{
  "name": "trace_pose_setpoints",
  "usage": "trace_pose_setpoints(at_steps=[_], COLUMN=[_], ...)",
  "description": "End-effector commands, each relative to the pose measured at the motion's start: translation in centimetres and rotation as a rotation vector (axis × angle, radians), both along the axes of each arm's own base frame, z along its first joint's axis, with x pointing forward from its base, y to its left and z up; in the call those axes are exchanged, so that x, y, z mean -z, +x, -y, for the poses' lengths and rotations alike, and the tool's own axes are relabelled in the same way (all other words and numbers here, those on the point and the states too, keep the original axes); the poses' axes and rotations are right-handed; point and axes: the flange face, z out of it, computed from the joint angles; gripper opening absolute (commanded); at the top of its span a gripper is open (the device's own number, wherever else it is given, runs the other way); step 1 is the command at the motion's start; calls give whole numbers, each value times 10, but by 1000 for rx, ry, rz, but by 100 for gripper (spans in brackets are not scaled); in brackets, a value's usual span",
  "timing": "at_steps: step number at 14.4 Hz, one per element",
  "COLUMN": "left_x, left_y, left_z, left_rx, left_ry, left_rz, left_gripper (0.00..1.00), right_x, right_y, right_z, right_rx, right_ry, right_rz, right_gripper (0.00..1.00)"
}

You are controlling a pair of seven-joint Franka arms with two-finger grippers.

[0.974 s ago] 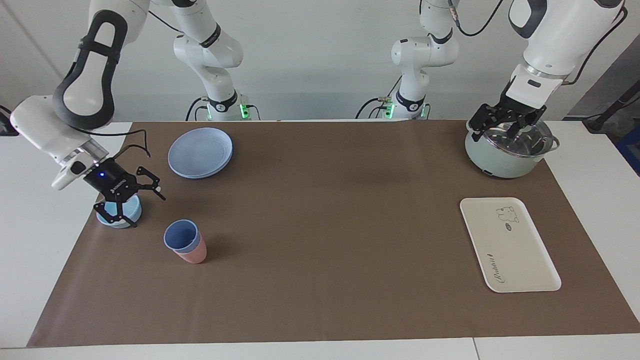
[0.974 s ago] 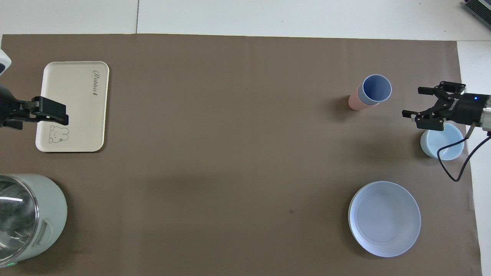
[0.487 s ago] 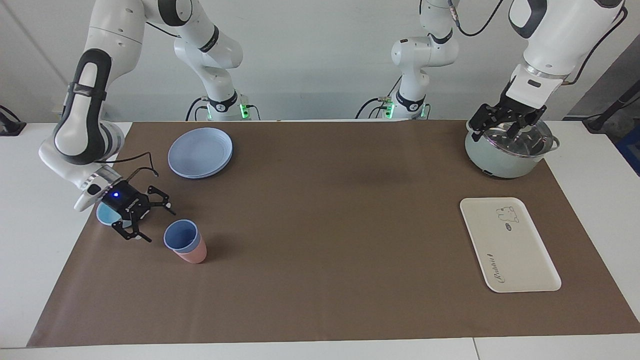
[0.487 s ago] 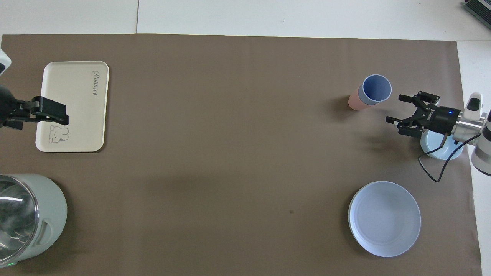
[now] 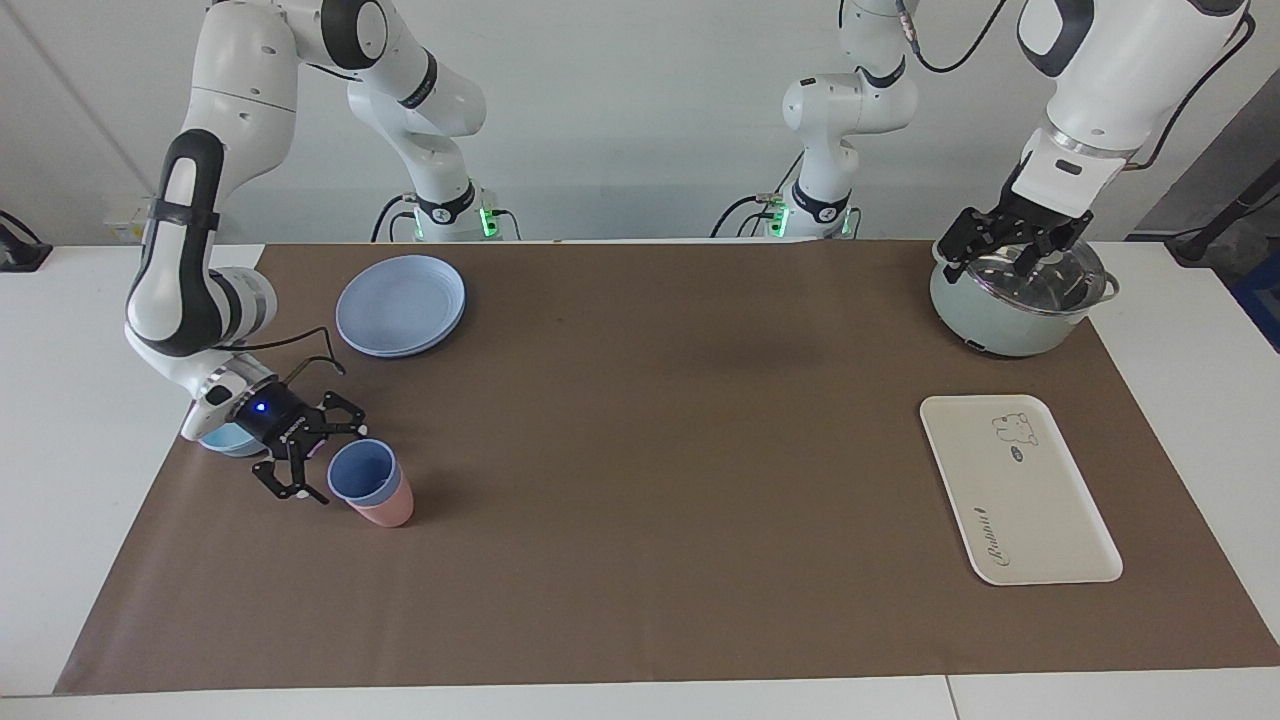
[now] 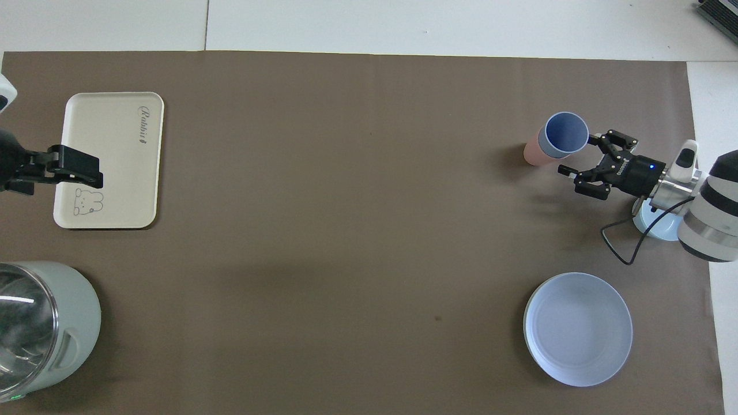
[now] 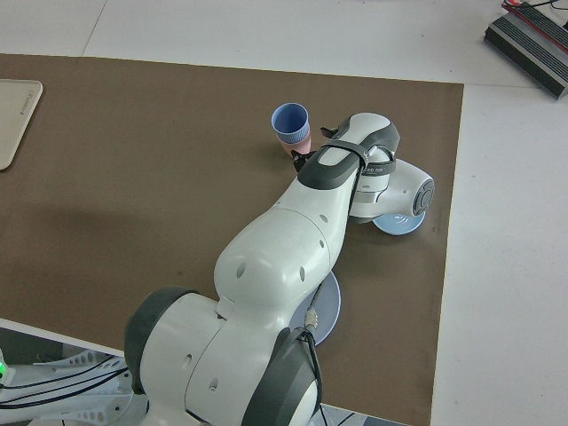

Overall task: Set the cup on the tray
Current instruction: 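Move the right gripper toward the pink-and-blue cup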

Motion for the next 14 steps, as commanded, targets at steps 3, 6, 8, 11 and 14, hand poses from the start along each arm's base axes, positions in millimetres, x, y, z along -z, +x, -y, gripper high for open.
trace_pose_setpoints(at_steps=[3, 6, 8, 11, 14], left_x=[0, 0, 0, -1, 0], left_y=[-10, -10, -10, -9, -10], left_z=[-3, -3, -3, -3, -2], left_rx=[-9, -9, -9, -9, -4], left_ry=[7, 7, 7, 7, 7], left_rz=[-4, -4, -4, -2, -4], left_gripper=[100, 100, 100, 100, 100], right_x=[4, 3, 3, 5, 6], right_y=[5, 10, 12, 13, 13], right_z=[-8, -21, -24, -26, -31], right_rx=[29, 47, 61, 67, 60], right_ry=[2, 7, 4, 4, 0], right_rz=[28, 35, 41, 43, 44], right_gripper=[100, 100, 100, 100, 100])
